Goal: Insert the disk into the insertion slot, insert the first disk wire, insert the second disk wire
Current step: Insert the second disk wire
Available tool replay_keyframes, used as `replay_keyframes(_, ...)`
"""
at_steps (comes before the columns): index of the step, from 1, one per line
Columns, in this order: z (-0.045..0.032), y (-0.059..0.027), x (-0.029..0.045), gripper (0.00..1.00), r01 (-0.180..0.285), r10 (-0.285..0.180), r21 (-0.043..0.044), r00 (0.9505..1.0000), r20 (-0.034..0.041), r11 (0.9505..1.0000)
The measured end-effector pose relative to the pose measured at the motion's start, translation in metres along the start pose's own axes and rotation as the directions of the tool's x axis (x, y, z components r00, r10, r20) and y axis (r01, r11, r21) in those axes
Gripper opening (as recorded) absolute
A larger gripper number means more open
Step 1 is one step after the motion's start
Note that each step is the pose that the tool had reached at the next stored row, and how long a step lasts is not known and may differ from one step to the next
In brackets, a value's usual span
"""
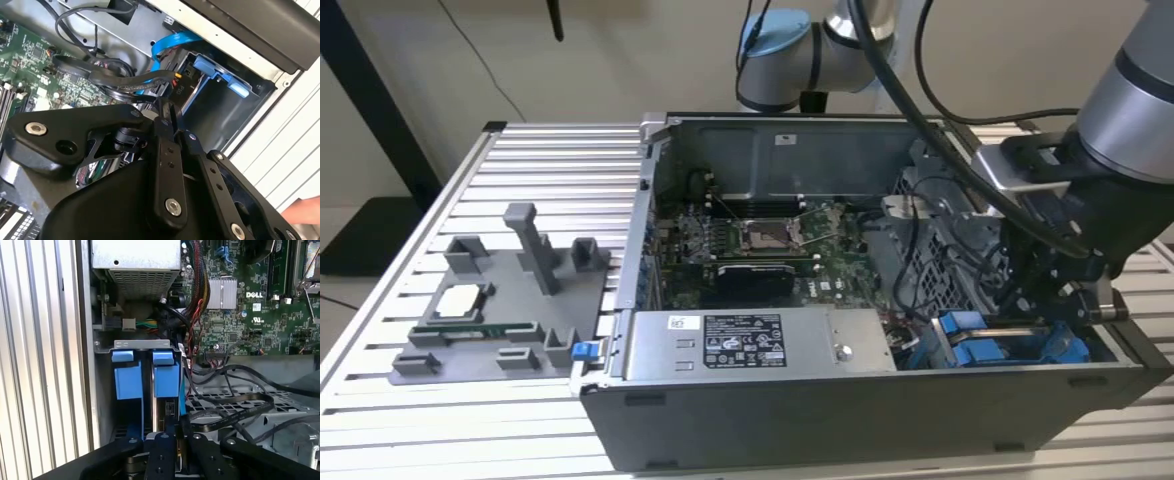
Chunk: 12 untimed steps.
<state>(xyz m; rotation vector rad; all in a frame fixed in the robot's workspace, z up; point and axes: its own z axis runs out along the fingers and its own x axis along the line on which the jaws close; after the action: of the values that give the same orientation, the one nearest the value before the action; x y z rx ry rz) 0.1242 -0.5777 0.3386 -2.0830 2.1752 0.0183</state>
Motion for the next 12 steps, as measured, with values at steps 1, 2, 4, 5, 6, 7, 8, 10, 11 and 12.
replay_keyframes(1,0.0012,0.0001,0.0001,0.0,-0.001,0.001,0.0002,1.0,-0.0002,1.0)
replay_keyframes(2,0.0025,0.0003,0.0003,0.0,-0.001,0.001,0.0003,1.0,-0.0012,1.0)
replay_keyframes(4,0.0049,0.0005,0.0006,0.0,-0.003,0.003,0.0005,1.0,-0.0023,1.0)
replay_keyframes(5,0.0055,0.0006,0.0006,0.0,-0.003,0.003,0.0006,1.0,-0.0018,1.0)
replay_keyframes(6,0.0062,0.0006,0.0007,0.0,-0.003,0.003,0.0007,1.0,0.0002,1.0)
replay_keyframes(7,0.0059,0.0005,0.0006,1.0,-0.003,0.003,0.0007,1.0,0.0008,1.0)
replay_keyframes(8,0.0041,0.0004,0.0005,1.0,-0.004,0.004,-0.0001,1.0,0.0018,1.0)
replay_keyframes(10,-0.0041,-0.0001,-0.0005,1.0,-0.004,0.004,-0.0009,1.0,-0.0001,1.0)
replay_keyframes(11,-0.0082,-0.0004,-0.0008,1.0,-0.004,0.004,-0.001,1.0,-0.0005,1.0)
replay_keyframes(12,-0.0123,-0.0007,-0.0012,1.0,-0.004,0.004,-0.0012,1.0,0.0002,1.0)
